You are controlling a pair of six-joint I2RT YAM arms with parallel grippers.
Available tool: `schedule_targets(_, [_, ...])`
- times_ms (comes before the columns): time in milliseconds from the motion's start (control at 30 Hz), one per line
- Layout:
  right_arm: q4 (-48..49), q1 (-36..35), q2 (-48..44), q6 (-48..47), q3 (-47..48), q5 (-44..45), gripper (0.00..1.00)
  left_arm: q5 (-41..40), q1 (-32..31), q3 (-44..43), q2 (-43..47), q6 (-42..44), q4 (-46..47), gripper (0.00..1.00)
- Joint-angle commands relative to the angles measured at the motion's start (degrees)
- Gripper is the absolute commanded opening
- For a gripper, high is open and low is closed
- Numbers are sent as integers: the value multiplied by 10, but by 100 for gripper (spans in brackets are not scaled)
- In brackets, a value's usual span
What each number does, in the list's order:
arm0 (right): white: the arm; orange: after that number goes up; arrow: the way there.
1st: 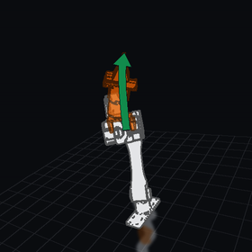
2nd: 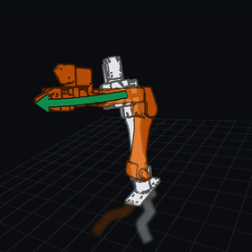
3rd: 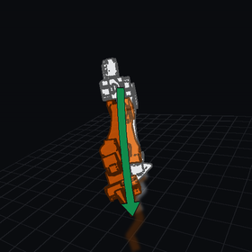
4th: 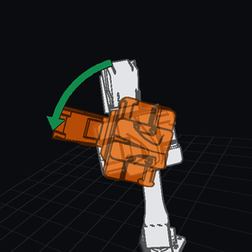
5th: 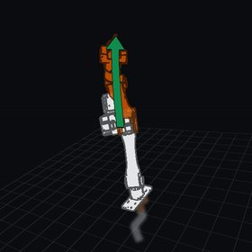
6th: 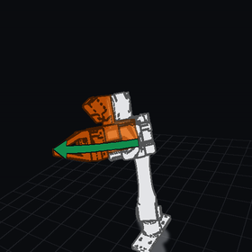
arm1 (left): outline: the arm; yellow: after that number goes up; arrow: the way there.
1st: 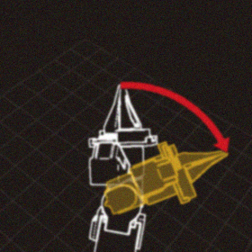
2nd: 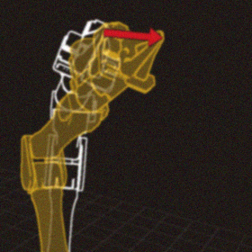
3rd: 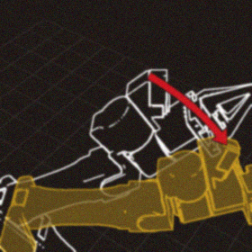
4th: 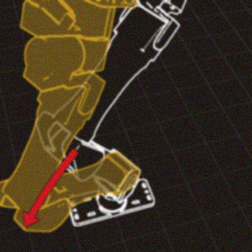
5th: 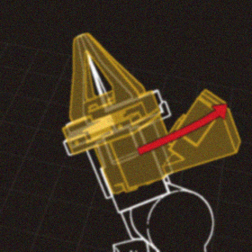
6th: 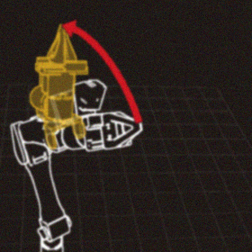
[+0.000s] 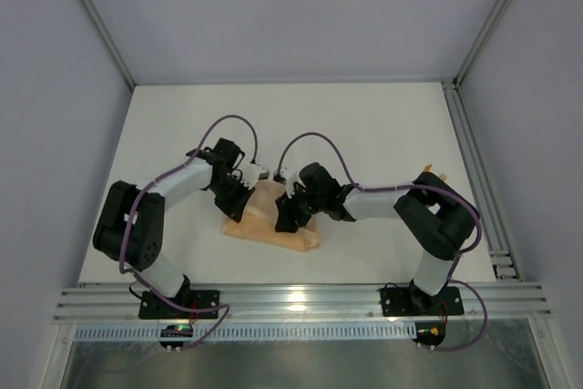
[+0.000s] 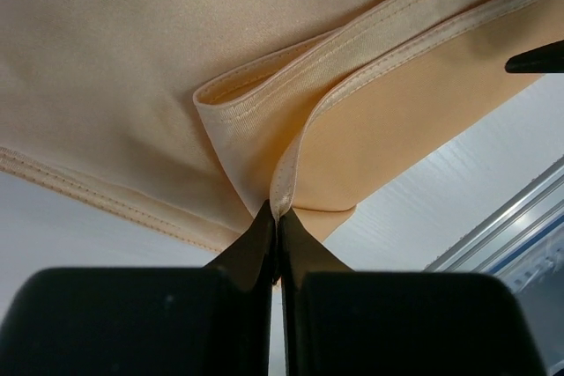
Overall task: Fold the napkin into a case and place the utensils inside
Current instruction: Fold the lower triangle-folded napkin at the center of the board.
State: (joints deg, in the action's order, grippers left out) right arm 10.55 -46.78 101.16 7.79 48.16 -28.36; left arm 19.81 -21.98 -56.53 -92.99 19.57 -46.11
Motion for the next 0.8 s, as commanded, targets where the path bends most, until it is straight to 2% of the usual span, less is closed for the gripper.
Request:
schedule_targets(0, [41, -4, -7, -19, -7, -7, 51, 47, 3, -4, 26, -24, 33, 0])
schedule_targets(133, [95, -4, -15, -12, -18, -40, 43, 52, 3, 10, 60, -15, 49, 2])
schedule_targets(267, [104, -4, -3, 1, 3, -59, 43, 51, 3, 21, 61, -14, 68, 8])
schedule_targets(667, [84, -3, 50, 5, 28, -57, 43, 58, 9, 25, 11, -58, 128, 8])
schedule_targets(767, [83, -3, 52, 6, 19, -55, 40, 50, 21, 24, 13, -68, 131, 7])
